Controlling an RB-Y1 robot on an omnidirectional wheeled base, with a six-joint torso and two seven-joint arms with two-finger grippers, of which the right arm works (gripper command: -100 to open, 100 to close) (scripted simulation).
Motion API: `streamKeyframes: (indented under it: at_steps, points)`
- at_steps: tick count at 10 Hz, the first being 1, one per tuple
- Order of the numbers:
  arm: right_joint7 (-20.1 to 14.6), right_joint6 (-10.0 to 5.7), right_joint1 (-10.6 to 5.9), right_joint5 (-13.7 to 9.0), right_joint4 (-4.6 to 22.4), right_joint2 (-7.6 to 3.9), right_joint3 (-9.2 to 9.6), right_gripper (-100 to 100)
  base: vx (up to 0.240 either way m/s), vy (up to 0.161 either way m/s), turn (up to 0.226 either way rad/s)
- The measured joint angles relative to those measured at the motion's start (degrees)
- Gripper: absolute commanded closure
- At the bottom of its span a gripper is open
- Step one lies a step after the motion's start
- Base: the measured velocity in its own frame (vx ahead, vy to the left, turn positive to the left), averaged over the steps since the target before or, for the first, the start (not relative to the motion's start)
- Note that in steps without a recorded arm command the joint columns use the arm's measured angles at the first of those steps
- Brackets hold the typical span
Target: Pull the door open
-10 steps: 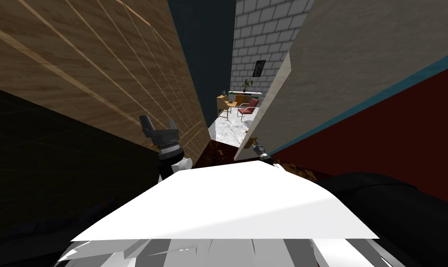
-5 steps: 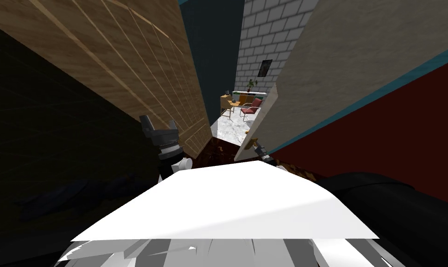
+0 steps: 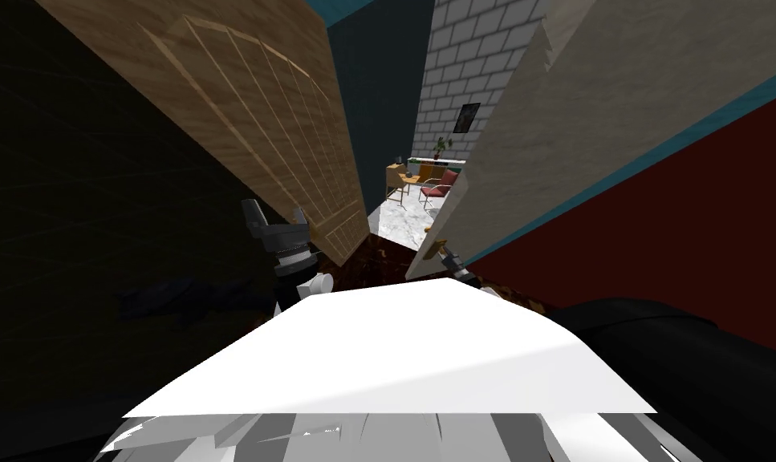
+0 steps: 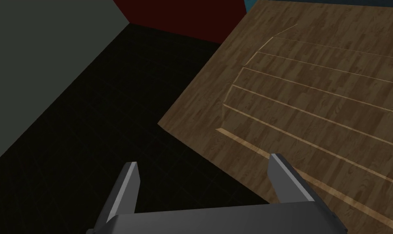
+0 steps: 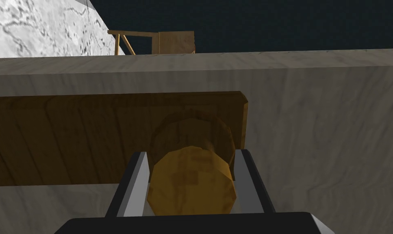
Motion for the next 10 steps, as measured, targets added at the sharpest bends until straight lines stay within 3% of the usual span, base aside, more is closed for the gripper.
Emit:
streamKeyframes:
  at_steps: [5,10]
  points:
    - [-1.14,-3.12,0.48,0.31,1.62,-1.74,0.09,100,-0.185,-0.073,0.092]
    - [-1.85,-5.07,0.24,0.54,2.7,-2.72,0.36,100,-0.191,-0.092,0.136]
